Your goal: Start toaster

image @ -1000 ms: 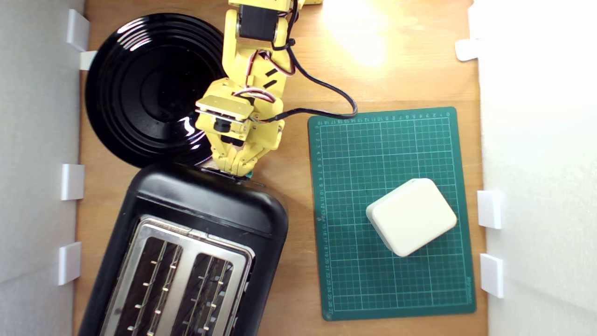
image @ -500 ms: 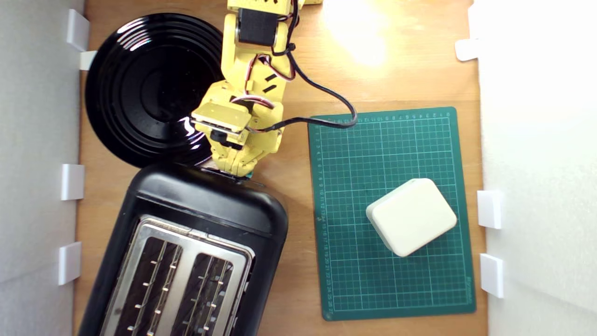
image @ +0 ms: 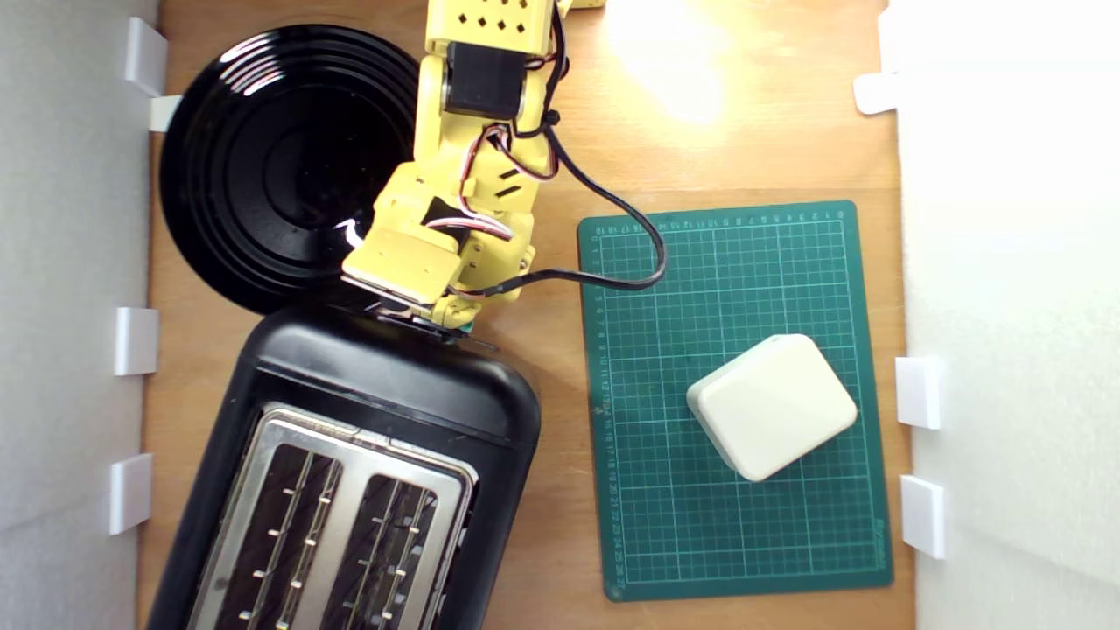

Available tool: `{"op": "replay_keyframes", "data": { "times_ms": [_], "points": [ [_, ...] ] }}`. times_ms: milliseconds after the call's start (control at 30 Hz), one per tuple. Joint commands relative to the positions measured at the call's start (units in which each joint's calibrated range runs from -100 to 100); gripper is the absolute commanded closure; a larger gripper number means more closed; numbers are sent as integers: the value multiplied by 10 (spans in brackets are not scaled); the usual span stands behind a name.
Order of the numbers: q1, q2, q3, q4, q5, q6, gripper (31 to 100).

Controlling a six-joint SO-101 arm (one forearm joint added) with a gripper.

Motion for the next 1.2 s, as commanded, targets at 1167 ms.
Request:
{"op": "replay_keyframes", "data": {
  "times_ms": [1167],
  "points": [
    [-36, -156, -149, -10, 28, -6, 989]
  ]
}}
